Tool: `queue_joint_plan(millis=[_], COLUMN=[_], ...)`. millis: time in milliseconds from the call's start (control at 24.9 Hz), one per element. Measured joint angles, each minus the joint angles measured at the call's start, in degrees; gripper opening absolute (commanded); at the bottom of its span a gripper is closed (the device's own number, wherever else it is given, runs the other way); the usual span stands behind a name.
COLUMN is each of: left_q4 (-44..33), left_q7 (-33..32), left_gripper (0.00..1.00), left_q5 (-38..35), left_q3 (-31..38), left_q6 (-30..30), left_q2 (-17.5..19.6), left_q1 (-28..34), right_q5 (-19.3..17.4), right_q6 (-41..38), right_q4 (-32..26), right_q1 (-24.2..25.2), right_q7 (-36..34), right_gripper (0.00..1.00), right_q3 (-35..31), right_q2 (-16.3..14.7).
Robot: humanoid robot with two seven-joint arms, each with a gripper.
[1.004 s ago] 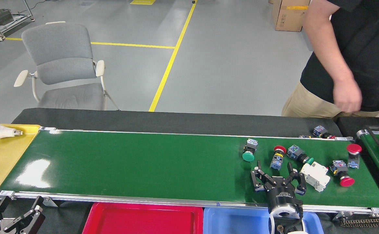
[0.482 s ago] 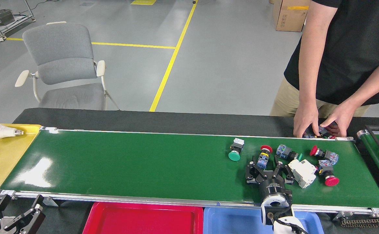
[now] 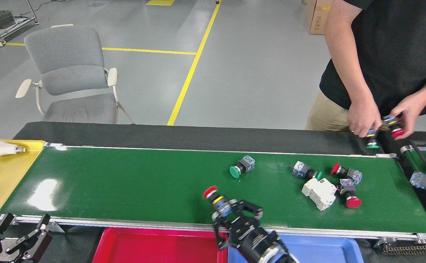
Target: Pick switch part from conveyor to tray
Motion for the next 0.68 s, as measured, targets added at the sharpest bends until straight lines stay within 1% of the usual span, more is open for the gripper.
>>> queue_joint_plan(millis=[120, 241, 281, 321, 442, 562, 602, 682], left_q4=[-2.57, -5.14, -5.65, -5.95, -5.85, -4.35, -3.54, -0.69], left_q7=[-1.69, -3.47, -3.84, -4.08, -4.48, -4.56, -4.58, -4.60], left_gripper=[1.00, 1.00, 1.00, 1.00, 1.00, 1.00, 1.00, 1.00], left_q5=[0.00, -0.01, -0.06, -0.13, -0.31, -1.67, -2.66, -5.22], left_q3=[-5.98, -12.59, -14.87, -17.41, -24.49, -29.53, -30.72, -32.81], left_q6=[-0.21, 0.21, 0.29, 0.29, 0.41, 1.50, 1.94, 2.81], left_q2=[-0.13, -1.36, -2.15, -2.84, -3.55, -4.12, -4.32, -5.62], left_q1=[-2.40, -3.82, -3.89, -4.22, -7.90, -11.10, -11.87, -13.91], right_q5=[0.01, -0.41, -0.50, -0.59, -0.87, -3.03, -4.01, -5.26], right_q6=[-0.95, -0.62, 0.60, 3.37, 10.91, 14.53, 14.98, 15.95], right_q4=[0.24, -0.47, -1.63, -3.46, -7.40, -8.43, -8.43, -8.47], right_q1=[-0.01, 0.32, 1.02, 3.14, 12.45, 20.01, 21.39, 21.91], right_q7=[-0.02, -0.02, -0.06, -0.77, -4.70, -8.83, -9.33, -10.18], right_gripper=[1.00, 1.00, 1.00, 1.00, 1.00, 1.00, 1.00, 1.00], right_q3=[1.83, 0.51, -1.49, -5.09, -16.68, -28.87, -31.29, -33.83], right_q2=[0.07, 0.13, 0.14, 0.14, 0.12, -0.08, -0.13, -0.10])
